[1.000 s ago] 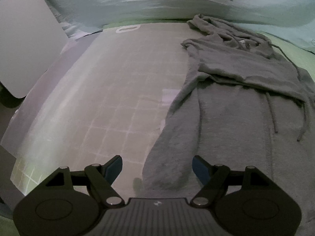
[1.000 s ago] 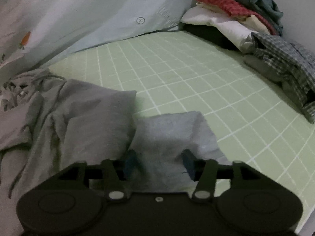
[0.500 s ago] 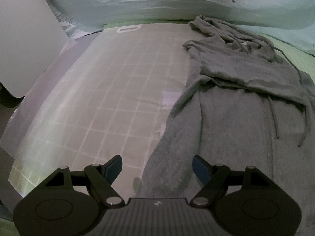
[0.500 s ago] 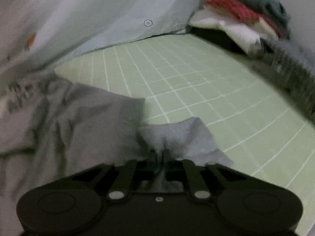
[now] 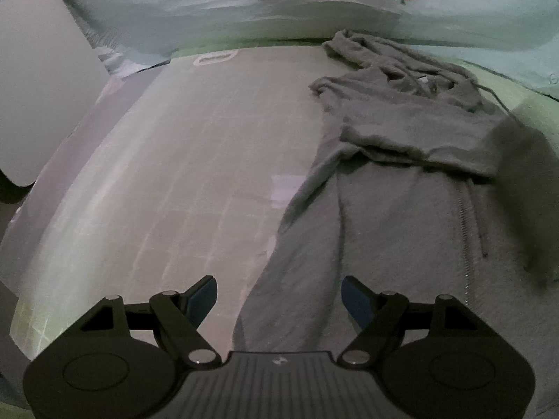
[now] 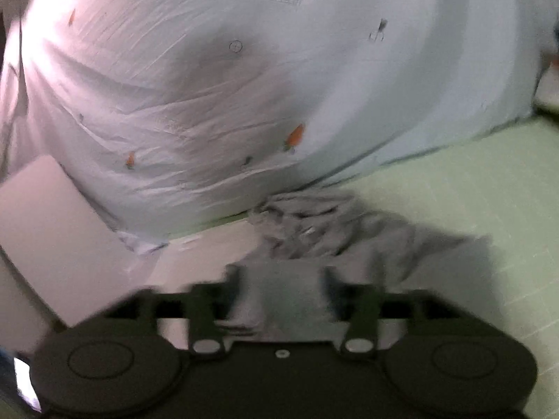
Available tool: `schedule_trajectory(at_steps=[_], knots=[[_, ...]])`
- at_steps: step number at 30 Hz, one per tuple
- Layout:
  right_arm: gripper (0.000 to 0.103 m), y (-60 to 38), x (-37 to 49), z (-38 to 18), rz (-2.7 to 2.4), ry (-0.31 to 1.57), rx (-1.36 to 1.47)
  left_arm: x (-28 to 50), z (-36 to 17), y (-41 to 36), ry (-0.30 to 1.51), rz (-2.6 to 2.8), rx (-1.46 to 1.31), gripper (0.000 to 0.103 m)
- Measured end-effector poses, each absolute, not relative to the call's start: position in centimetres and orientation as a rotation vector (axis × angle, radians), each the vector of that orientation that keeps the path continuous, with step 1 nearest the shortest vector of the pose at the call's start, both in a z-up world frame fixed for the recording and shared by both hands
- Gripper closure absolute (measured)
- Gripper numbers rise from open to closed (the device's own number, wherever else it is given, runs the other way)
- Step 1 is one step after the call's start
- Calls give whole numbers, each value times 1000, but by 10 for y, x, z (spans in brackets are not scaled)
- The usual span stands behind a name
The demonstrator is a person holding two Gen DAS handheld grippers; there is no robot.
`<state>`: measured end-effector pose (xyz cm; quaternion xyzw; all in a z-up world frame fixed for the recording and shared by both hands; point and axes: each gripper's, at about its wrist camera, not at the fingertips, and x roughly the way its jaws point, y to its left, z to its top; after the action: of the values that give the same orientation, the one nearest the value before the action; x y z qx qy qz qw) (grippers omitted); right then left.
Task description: Fold clothes
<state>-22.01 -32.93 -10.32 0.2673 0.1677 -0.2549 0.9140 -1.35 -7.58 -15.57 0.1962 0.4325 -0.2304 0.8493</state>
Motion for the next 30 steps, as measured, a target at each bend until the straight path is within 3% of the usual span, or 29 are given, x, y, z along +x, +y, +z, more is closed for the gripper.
schedule_trajectory(at_steps=[1,6,14,20,21,24,25,30], knots=[[20,-333,-226,-105,-584,355,532,-14,-156,-78,912,-489,410,24],[13,-354,-267,-123,-855,429,492,-13,-154,-93,906,-522,390,24],[11,-380,-307,-157,-991,501,570,-9,-145,-146,913,-718,304,26],[11,-406,-298,-167,-989,516,576,-1,-170,-190,1009,-798,330,28],[11,-411,-295,-168,-990,516,577,0,-173,-195,1014,-806,341,31],[10,-430,-284,-174,-999,520,586,4,-176,-205,1014,-842,358,62],[10,-435,-281,-175,-1005,526,590,5,-177,-208,1014,-855,364,85],[10,-447,-273,-182,-1028,566,605,-2,-158,-211,914,-926,398,89]])
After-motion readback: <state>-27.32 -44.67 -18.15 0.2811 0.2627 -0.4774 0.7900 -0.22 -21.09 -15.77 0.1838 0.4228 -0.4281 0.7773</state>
